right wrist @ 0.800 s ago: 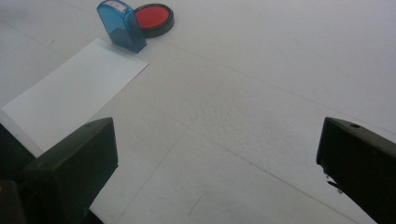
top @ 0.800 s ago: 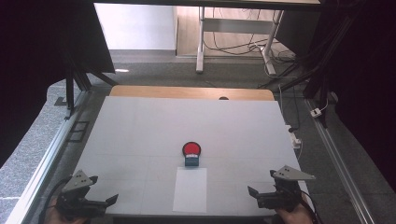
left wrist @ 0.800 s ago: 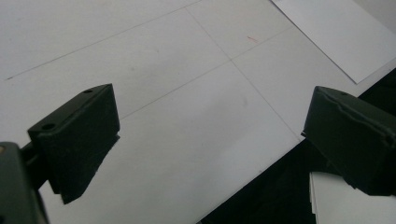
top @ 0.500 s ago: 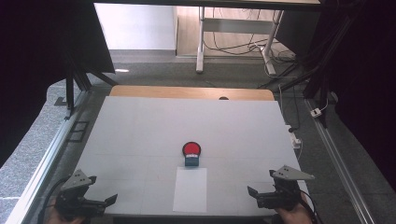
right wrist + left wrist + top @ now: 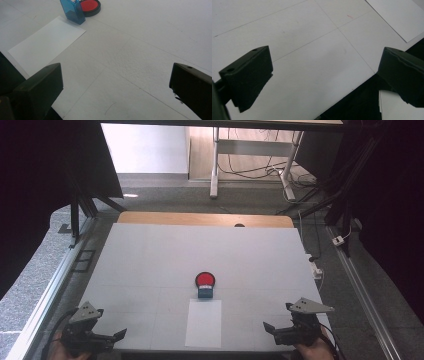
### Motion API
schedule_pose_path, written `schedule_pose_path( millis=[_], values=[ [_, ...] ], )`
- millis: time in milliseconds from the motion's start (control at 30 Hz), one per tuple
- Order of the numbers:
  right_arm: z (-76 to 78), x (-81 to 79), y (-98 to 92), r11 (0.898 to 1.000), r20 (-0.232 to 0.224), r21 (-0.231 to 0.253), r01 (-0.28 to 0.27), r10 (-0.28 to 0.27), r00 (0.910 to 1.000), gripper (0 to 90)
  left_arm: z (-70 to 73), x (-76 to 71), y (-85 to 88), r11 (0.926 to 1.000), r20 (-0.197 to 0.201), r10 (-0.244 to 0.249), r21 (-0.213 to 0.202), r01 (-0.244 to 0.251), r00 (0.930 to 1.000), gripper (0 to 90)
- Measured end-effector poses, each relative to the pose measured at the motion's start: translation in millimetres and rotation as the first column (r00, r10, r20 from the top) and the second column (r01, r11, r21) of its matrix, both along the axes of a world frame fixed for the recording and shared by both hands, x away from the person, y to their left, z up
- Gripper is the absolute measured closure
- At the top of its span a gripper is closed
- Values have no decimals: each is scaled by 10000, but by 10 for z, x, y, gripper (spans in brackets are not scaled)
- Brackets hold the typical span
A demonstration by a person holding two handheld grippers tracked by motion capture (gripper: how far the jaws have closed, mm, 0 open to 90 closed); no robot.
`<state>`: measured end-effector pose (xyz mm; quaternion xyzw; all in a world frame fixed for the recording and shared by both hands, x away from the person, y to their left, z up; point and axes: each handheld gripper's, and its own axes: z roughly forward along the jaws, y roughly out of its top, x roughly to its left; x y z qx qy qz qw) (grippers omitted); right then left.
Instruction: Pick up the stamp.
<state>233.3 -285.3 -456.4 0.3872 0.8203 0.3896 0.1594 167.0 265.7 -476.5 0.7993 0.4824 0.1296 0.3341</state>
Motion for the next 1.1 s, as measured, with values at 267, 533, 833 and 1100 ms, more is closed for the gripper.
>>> schedule_pose_path(
  millis=[267,533,833,1100],
  values=[
    [-2,-4,8,9999,11,-30,-101,101,9999,0,1,14,9,9998,-188,-37,-212,33,9998,0],
    [-5,-1,14,9998,-4,-96,-183,183,9998,0,16,37,-6,9978,-219,-443,-495,432,9988,0],
    [-7,-1,26,9996,-42,-158,-246,245,9997,0,22,69,-42,9929,183,-1048,-553,1056,9943,11],
    [-8,1,27,9995,-63,-169,-283,282,9996,0,6,136,-48,9861,168,-1446,-806,1455,9894,8]
  ],
)
